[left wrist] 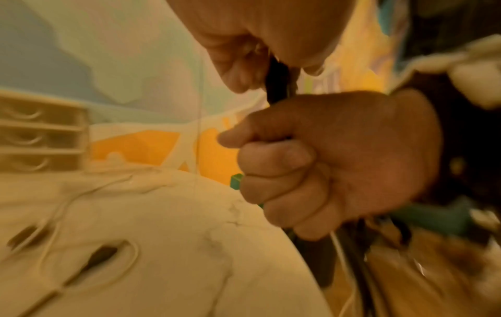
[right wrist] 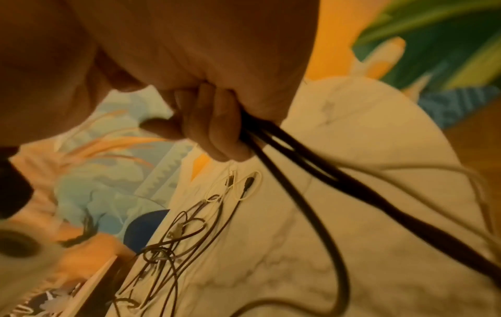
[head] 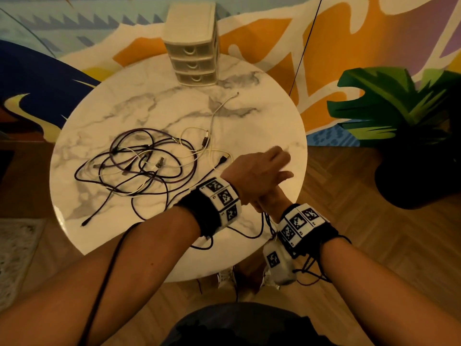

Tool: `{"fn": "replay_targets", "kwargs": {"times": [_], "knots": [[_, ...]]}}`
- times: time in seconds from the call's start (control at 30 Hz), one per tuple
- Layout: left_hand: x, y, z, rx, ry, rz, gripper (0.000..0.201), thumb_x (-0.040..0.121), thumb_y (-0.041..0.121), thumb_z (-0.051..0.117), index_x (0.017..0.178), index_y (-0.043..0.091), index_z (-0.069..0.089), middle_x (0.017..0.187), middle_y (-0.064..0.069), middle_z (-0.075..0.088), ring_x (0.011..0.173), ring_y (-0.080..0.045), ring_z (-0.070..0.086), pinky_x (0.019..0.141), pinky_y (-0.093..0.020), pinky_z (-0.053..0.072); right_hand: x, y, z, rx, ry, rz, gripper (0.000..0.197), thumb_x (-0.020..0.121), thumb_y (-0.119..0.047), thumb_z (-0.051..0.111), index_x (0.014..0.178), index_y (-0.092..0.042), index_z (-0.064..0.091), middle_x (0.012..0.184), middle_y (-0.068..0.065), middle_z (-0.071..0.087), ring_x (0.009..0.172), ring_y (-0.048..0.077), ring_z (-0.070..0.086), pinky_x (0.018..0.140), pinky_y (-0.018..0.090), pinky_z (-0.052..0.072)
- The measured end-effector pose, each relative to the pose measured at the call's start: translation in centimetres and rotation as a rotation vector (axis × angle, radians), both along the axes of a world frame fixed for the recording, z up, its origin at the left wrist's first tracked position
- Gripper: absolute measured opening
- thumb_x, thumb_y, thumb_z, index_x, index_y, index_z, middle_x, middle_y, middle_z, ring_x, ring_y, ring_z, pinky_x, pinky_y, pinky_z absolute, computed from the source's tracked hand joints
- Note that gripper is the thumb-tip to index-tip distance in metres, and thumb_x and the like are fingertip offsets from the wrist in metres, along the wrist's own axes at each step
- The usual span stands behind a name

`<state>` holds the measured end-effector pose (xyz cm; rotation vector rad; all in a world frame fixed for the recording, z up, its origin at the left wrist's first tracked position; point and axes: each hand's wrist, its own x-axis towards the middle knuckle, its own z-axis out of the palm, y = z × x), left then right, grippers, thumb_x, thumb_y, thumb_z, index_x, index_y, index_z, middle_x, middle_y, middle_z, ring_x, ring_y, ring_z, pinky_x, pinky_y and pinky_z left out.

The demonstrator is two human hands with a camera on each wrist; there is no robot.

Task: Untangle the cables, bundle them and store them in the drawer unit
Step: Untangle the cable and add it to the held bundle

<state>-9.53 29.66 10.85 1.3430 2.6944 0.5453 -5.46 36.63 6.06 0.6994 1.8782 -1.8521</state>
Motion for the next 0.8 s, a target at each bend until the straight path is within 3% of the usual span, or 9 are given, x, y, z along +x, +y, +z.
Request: {"fn": "replay_targets", "kwargs": {"times": [0.07,0.13,0.27,0.33,0.47,0.57,0.67,0.73,0.8], "knots": [[-0.5,-1.3,0.7,0.167,-0.248,0.194,0.041,0.092,0.042,0.050,0.123,0.016,0.046,0.113,0.001,0.051,0.068,-0.004,0.046,0.065,-0.027,0.036,-0.4,0.1,0.1,-0.127,0.075,-0.134,0.040,0.103,-0.015,0.031,0.063,-0.013,0.035,0.035,-0.005,0.037,0.027,0.007,0.031,0.030,0.017,0.022],[-1.0,-3.7,-0.4,0.230,-0.223,0.296,0.046,0.091,0.047,0.051,0.126,0.017,0.044,0.110,0.001,0.052,0.073,0.000,0.050,0.069,-0.031,0.044,-0.5,0.8,0.3,-0.173,0.078,-0.270,0.047,0.100,-0.021,0.036,0.054,-0.017,0.033,0.035,-0.005,0.030,0.026,0.011,0.024,0.034,0.018,0.013],[1.7,-10.1,-7.2,-0.582,-0.205,0.116,0.067,0.088,0.060,0.044,0.140,0.020,0.028,0.138,-0.004,0.042,0.115,-0.026,0.052,0.086,-0.041,0.047,-1.3,2.8,0.4,-0.340,0.090,-0.386,0.054,0.096,-0.025,0.035,0.044,-0.022,0.025,0.039,-0.006,0.019,0.031,0.009,0.013,0.039,0.012,0.010],[3.8,-13.2,-10.1,-0.740,-0.306,0.138,0.061,0.091,0.053,0.042,0.142,0.023,0.028,0.137,-0.005,0.045,0.119,-0.027,0.049,0.091,-0.039,0.044,-1.7,3.5,0.5,-0.440,0.103,-0.411,0.050,0.097,-0.025,0.032,0.047,-0.020,0.023,0.040,-0.007,0.018,0.032,0.009,0.012,0.039,0.012,0.009],[4.9,-15.8,-11.4,-0.720,-0.222,0.220,0.042,0.101,0.040,0.026,0.136,0.023,0.041,0.127,-0.008,0.057,0.117,-0.027,0.049,0.097,-0.035,0.036,-2.1,3.5,-0.2,-0.433,0.120,-0.581,0.045,0.099,-0.029,0.030,0.055,-0.018,0.024,0.040,-0.006,0.022,0.032,0.009,0.018,0.036,0.015,0.013],[3.6,-16.7,-10.1,-0.584,-0.170,0.437,0.043,0.101,0.043,0.024,0.126,0.023,0.052,0.116,-0.010,0.062,0.112,-0.029,0.052,0.094,-0.037,0.034,-1.8,3.8,0.1,-0.124,0.126,-0.821,0.035,0.100,-0.041,0.031,0.067,-0.031,0.037,0.062,-0.011,0.039,0.051,0.002,0.036,0.049,0.019,0.032],[1.1,-16.1,-8.2,-0.395,-0.342,0.716,0.050,0.099,0.046,0.025,0.109,0.012,0.060,0.111,-0.018,0.064,0.105,-0.035,0.057,0.084,-0.037,0.041,-1.3,2.5,1.2,0.059,0.198,-0.721,0.025,0.099,-0.048,0.025,0.079,-0.040,0.036,0.076,-0.018,0.037,0.063,-0.010,0.042,0.061,0.012,0.035],[-0.2,-13.9,-6.7,-0.271,-0.408,0.782,0.050,0.099,0.047,0.026,0.101,0.010,0.060,0.109,-0.019,0.064,0.100,-0.035,0.058,0.076,-0.035,0.040,-1.0,0.2,1.6,0.138,0.329,-0.564,0.034,0.100,-0.042,0.032,0.075,-0.027,0.047,0.064,-0.014,0.043,0.048,-0.006,0.044,0.053,0.012,0.034],[-0.2,-10.5,-4.6,-0.208,-0.311,0.729,0.040,0.099,0.042,0.030,0.099,0.012,0.057,0.103,-0.017,0.065,0.096,-0.036,0.059,0.071,-0.035,0.039,-0.5,-2.0,1.5,0.228,0.318,-0.210,0.055,0.099,-0.045,0.035,0.057,-0.012,0.051,0.048,-0.005,0.045,0.042,0.005,0.041,0.052,0.022,0.033]]}}
